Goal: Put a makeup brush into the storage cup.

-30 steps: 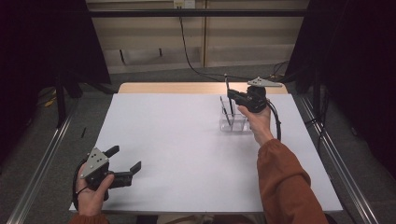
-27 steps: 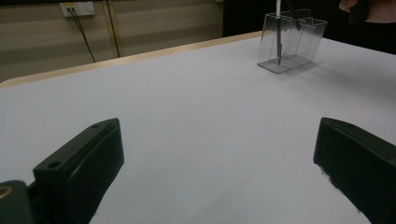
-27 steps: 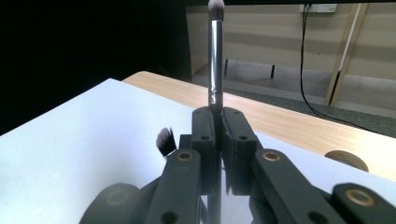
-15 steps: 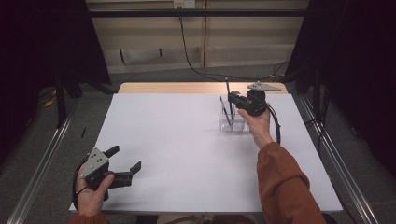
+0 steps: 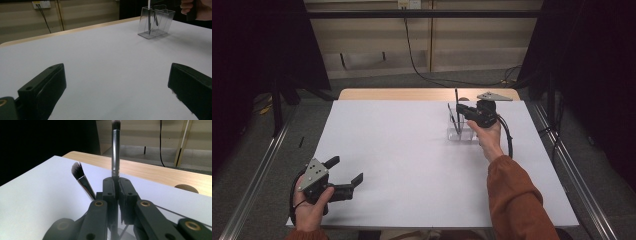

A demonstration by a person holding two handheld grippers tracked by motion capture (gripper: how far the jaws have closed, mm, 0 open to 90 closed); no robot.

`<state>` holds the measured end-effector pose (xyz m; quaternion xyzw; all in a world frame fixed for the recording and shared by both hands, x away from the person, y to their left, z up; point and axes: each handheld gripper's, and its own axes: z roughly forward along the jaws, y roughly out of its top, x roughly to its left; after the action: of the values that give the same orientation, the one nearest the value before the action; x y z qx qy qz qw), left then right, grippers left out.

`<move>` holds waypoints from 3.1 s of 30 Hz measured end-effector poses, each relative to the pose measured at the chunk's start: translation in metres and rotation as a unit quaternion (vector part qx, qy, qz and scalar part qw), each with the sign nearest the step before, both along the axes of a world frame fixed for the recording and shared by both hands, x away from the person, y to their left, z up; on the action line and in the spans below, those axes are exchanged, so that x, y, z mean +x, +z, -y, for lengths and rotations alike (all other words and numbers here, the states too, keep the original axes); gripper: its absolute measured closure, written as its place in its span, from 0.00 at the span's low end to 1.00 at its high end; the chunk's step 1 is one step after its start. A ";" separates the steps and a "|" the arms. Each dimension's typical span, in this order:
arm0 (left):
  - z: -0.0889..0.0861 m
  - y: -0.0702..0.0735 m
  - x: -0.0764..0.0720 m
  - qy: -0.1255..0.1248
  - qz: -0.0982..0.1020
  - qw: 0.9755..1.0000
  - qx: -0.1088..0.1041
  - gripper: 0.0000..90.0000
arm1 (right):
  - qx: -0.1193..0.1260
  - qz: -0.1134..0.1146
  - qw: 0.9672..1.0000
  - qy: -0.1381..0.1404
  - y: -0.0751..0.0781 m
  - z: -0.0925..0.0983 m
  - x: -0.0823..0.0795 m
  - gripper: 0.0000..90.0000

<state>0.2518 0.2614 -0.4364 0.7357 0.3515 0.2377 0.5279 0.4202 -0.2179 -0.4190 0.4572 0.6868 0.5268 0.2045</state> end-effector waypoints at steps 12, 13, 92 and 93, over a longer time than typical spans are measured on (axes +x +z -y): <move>0.000 0.000 0.000 0.001 0.003 1.000 0.001 0.02 | 0.011 -0.005 1.000 -0.007 -0.001 0.007 -0.001 0.90; 0.000 0.000 0.000 0.001 0.002 1.000 0.000 0.02 | 0.011 -0.005 1.000 -0.006 -0.001 0.007 -0.001 0.90; -0.003 0.000 0.000 0.022 0.006 1.000 -0.017 0.02 | -0.009 0.051 0.999 0.013 0.007 0.050 -0.109 0.01; -0.004 0.000 0.000 0.024 0.006 1.000 -0.018 0.02 | -0.007 0.049 0.999 0.015 0.007 0.052 -0.112 0.01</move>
<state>0.2514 0.2649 -0.4361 0.7160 0.3699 0.2484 0.5374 0.3083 -0.2697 -0.4121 0.4188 0.6863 0.5470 0.2332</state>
